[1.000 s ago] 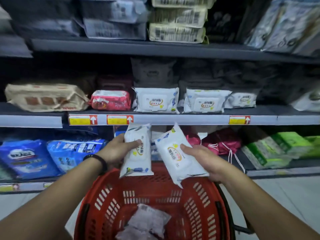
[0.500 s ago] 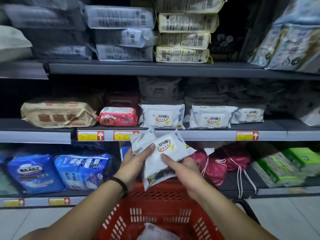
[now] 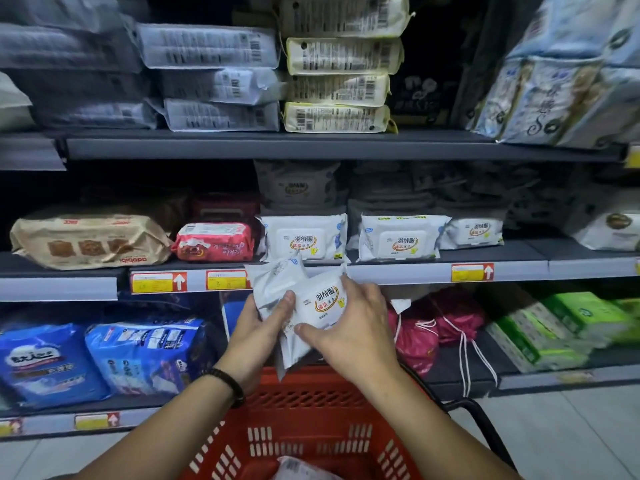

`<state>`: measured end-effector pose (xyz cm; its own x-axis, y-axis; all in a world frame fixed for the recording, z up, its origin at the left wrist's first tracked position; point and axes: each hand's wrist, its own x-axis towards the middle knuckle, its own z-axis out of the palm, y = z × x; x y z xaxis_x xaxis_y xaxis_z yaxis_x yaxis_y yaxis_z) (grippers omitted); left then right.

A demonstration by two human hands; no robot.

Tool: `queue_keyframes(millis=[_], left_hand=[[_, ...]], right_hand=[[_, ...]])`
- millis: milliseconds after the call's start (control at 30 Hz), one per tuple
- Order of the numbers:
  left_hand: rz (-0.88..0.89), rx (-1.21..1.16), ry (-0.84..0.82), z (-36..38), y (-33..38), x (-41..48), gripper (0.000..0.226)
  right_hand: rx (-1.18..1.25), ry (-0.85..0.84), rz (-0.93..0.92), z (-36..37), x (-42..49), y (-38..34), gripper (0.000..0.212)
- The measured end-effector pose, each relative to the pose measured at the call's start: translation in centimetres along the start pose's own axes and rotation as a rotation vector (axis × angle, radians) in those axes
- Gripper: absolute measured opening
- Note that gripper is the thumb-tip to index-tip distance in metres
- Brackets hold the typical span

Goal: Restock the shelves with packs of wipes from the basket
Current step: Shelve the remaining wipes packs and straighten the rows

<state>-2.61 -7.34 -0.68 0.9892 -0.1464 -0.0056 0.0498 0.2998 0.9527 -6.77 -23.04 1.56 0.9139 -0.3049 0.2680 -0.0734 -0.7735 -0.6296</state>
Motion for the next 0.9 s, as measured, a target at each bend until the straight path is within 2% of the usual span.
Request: queue_keyframes(millis=[100, 233, 300, 367, 433, 567, 700, 833, 900], left_hand=[[-0.015, 0.022, -0.045, 0.4, 0.0, -0.2, 0.041], [0.012, 0.112, -0.066, 2.4, 0.3, 0.2, 0.035], [-0.025, 0.101, -0.080, 4.0, 0.5, 0.7, 0.045], [-0.086, 0.084, -0.118, 6.3, 1.0, 1.1, 0.057], [-0.106, 0.079, -0.175, 9.0, 1.2, 1.7, 0.057], [-0.047, 0.047, -0.165, 14.1, 0.0, 3.3, 0.061], [-0.036, -0.030, -0.188, 18.3, -1.0, 4.2, 0.038], [0.041, 0.078, -0.175, 20.7, -1.4, 4.8, 0.005], [0.025, 0.087, -0.154, 21.0, -1.9, 5.2, 0.010]], right_hand=[[0.047, -0.019, 0.101, -1.0, 0.5, 0.7, 0.108], [0.114, -0.001, 0.121, -2.4, 1.3, 2.0, 0.104], [0.147, 0.035, 0.135, -3.4, 1.8, 3.0, 0.105], [0.188, 0.093, 0.168, -4.8, 2.2, 4.1, 0.106], [0.211, 0.170, 0.195, -6.4, 2.5, 5.6, 0.105], [0.215, 0.320, 0.234, -10.2, 3.2, 9.2, 0.100], [0.214, 0.486, 0.280, -14.7, 5.4, 12.7, 0.096], [0.213, 0.592, 0.303, -18.8, 10.7, 14.6, 0.091], [0.218, 0.620, 0.300, -19.8, 13.1, 15.6, 0.091]])
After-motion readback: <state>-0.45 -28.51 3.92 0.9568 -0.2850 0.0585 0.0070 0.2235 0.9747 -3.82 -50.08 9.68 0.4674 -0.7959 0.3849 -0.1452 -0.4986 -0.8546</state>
